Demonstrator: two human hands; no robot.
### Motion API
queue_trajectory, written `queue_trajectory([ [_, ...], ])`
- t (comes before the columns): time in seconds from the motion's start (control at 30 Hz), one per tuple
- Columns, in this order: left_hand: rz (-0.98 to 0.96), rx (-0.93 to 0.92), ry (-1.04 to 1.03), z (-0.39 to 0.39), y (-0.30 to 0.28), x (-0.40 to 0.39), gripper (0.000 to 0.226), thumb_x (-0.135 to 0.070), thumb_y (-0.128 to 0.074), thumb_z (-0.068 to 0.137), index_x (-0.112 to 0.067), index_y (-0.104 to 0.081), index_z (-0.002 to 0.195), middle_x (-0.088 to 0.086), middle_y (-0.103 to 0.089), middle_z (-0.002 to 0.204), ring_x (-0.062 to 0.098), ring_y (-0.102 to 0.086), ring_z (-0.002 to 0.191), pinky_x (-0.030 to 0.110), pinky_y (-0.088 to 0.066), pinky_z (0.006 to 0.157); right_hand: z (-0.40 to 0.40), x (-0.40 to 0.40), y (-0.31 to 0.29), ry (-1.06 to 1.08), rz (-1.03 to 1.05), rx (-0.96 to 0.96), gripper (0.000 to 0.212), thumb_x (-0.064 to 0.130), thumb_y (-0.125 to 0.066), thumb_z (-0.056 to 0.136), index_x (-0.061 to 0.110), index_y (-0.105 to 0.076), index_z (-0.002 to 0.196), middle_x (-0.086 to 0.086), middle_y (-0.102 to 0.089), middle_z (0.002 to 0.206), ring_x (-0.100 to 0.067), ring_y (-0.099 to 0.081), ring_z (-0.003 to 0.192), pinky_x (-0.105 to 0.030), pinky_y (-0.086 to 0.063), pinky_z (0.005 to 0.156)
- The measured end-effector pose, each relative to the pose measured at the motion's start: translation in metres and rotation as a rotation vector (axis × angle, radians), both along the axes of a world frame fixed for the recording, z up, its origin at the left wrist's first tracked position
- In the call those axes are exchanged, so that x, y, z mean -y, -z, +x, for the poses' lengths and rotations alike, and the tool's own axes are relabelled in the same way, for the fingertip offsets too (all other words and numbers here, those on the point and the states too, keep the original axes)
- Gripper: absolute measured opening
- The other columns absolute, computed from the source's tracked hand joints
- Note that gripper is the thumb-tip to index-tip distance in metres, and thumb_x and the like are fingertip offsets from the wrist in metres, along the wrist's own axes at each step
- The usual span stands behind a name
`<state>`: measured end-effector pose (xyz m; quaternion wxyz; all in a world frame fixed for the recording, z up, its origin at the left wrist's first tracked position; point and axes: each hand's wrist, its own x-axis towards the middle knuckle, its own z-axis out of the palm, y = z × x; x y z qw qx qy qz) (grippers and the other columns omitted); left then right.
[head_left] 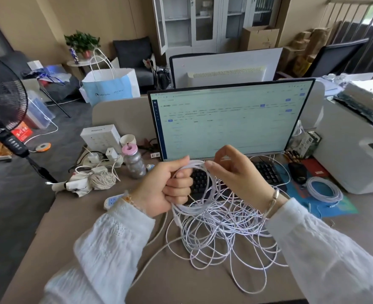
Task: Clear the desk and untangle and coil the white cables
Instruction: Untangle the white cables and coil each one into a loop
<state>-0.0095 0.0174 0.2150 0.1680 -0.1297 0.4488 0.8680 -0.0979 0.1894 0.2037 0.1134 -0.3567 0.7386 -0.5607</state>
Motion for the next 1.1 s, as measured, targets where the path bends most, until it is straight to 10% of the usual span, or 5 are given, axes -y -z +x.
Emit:
queue_trajectory([
  [0.27,-0.078,-0.068,-0.23,0.011,-0.032,0.036,0.04,-0.037,-0.047,0.09,-0.02,-0.035,0.056,-0.011,-0.021,0.04,0.002,-0.02,0.028,0.019,-0.007,0.036,-0.007,-0.021,0.089,-0.213,0.166,0.424,0.03,0.039,-0.055,0.089,0.01,-0.062,0.094,-0.003,-0.065,0.082,-0.02,-0.059,0.079,-0.029,-0.052,0.081],
  [0.57,0.029,-0.119,-0.353,0.014,-0.033,0.045,0.043,-0.037,-0.042,0.096,-0.02,-0.037,0.057,-0.01,-0.023,0.04,0.004,-0.018,0.028,0.017,-0.012,0.033,0.004,-0.028,0.15,-0.011,0.297,0.169,0.014,0.011,-0.063,0.09,0.024,-0.064,0.084,0.001,-0.074,0.079,-0.016,-0.071,0.079,-0.039,-0.056,0.079],
  [0.83,-0.072,-0.147,-0.569,0.003,-0.019,0.037,0.045,-0.04,-0.035,0.103,-0.02,-0.03,0.063,-0.008,-0.02,0.041,0.004,-0.017,0.029,0.018,-0.011,0.032,0.027,-0.029,0.068,0.077,0.222,-0.194,0.013,0.009,-0.054,0.096,0.008,-0.067,0.095,0.008,-0.065,0.066,-0.005,-0.049,0.043,-0.012,-0.037,0.045],
  [1.1,-0.175,-0.184,-0.614,-0.002,-0.017,0.021,0.048,-0.039,-0.033,0.104,-0.018,-0.031,0.061,-0.007,-0.019,0.042,0.005,-0.015,0.031,0.02,-0.01,0.033,0.05,-0.018,-0.045,0.043,0.097,-0.46,0.02,0.011,-0.051,0.097,0.001,-0.067,0.089,0.0,-0.065,0.064,0.009,-0.051,0.05,-0.003,-0.035,0.053],
])
